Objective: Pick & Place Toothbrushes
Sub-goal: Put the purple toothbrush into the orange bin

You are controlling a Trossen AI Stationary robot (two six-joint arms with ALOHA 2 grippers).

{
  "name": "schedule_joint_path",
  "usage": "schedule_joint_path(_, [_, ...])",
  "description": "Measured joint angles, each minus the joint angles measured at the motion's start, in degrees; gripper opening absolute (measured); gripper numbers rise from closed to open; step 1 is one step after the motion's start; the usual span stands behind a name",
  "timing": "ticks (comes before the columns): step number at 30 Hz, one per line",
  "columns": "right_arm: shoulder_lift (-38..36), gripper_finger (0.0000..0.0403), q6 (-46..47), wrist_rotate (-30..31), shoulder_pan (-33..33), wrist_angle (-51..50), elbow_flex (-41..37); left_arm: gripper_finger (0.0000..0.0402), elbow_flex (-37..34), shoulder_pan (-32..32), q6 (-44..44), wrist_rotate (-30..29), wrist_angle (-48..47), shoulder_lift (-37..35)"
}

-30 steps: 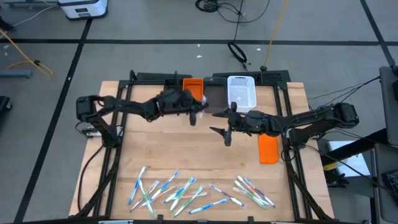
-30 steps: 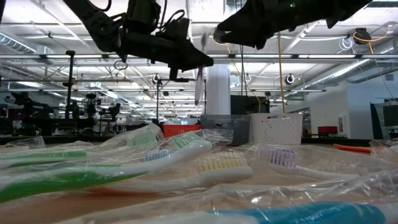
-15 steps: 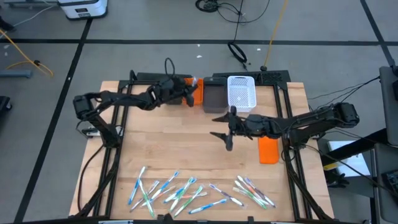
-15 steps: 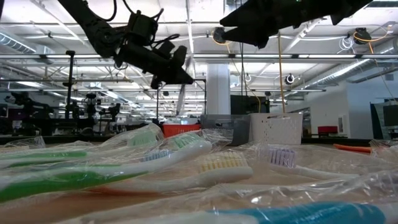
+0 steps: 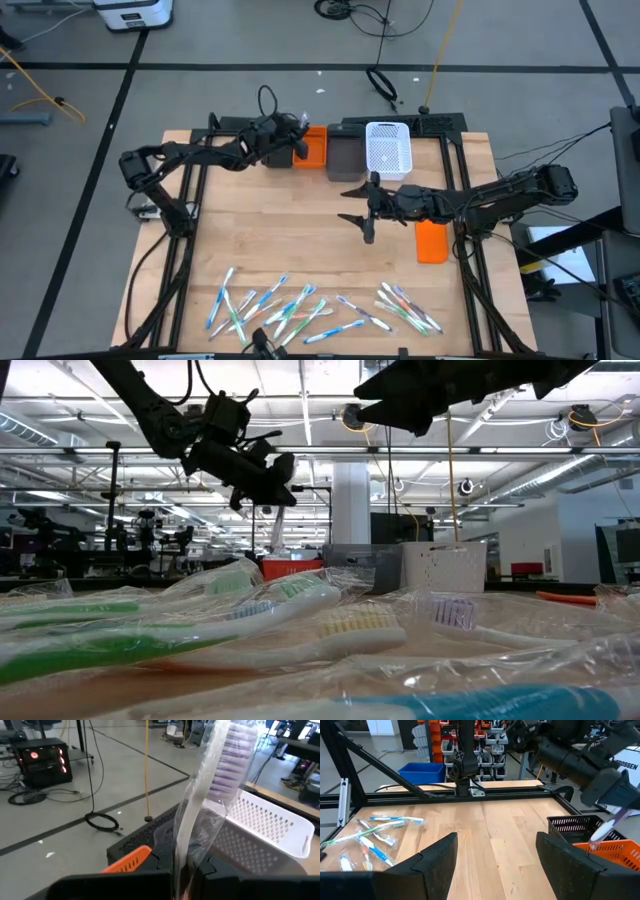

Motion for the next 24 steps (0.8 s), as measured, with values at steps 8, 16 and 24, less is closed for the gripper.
schedule_joint_path(8, [0.0,0.0259,0.0,0.0,0.0,0.59,-0.02,0.0005,0.0,0.4,-0.13,-1.41,2.07,2.27])
schedule_joint_path(16, [0.02,0.0257,-0.15,0.0,0.0,0.59,-0.02,0.0005,-0.01,0.4,-1.28,-1.4,2.52,4.39])
schedule_joint_path(24, [0.02,0.0255,-0.17,0.0,0.0,0.57,-0.02,0.0008,0.0,0.4,-2.91,-1.27,5.15,8.45])
